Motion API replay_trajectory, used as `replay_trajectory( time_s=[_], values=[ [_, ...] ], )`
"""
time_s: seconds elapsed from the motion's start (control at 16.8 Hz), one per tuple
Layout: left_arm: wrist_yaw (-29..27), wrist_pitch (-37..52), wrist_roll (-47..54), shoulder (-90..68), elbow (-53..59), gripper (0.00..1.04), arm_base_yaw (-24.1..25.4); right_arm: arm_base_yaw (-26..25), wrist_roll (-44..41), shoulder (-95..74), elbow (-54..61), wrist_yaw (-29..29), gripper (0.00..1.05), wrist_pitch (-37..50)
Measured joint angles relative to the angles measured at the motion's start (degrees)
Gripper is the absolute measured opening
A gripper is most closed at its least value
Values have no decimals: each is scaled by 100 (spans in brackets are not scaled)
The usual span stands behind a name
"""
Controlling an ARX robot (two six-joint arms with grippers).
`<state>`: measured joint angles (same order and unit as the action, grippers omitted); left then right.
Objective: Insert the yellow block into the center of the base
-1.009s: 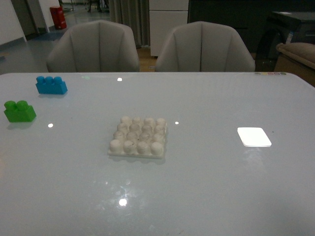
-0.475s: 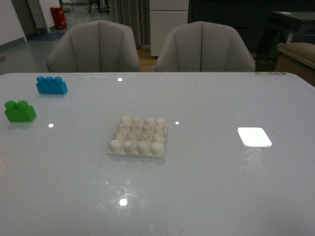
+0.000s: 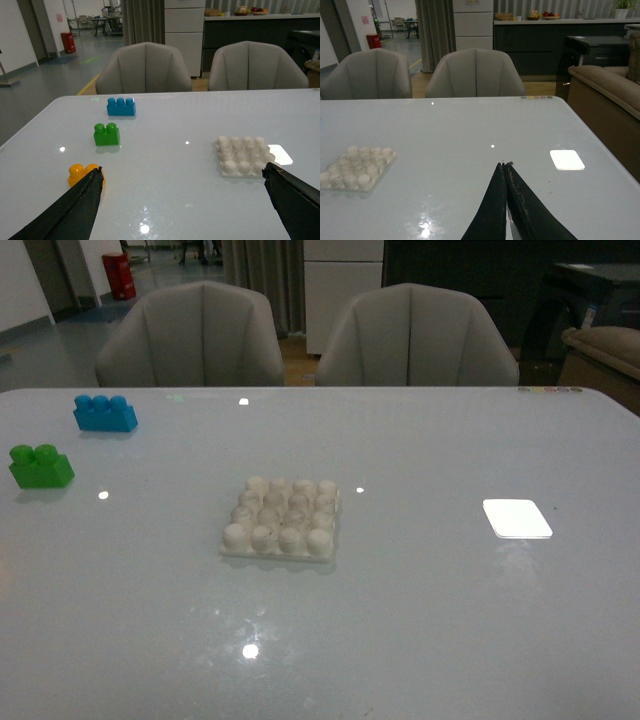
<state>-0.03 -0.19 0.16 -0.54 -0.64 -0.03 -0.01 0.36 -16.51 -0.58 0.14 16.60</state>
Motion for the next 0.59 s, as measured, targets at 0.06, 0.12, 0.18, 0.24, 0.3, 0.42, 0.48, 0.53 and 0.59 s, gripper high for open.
replay_trajectory(
  time_s=[0.06,0.12,0.18,0.24,0.3,0.42,0.48,0.53,0.59],
  values=[
    [0,0,0,0,0,98,0,0,0,101,0,0,2,-87],
    [0,0,0,0,0,98,0,0,0,192,0,2,2,-184],
    [0,0,0,0,0,98,0,0,-2,278,0,0,2,-269],
    [0,0,0,0,0,98,0,0,0,391,0,0,2,-385],
    [0,0,0,0,0,98,0,0,0,470,-2,0,2,-461],
    [0,0,0,0,0,98,0,0,0,638,-2,0,2,-634],
    [0,0,0,0,0,98,0,0,0,715,-2,2,2,-758],
    [0,0,0,0,0,98,0,0,0,1226,-2,-20,2,-1534],
    [0,-4,0,0,0,98,0,0,-4,1635,-2,-15,2,-1602]
  ],
)
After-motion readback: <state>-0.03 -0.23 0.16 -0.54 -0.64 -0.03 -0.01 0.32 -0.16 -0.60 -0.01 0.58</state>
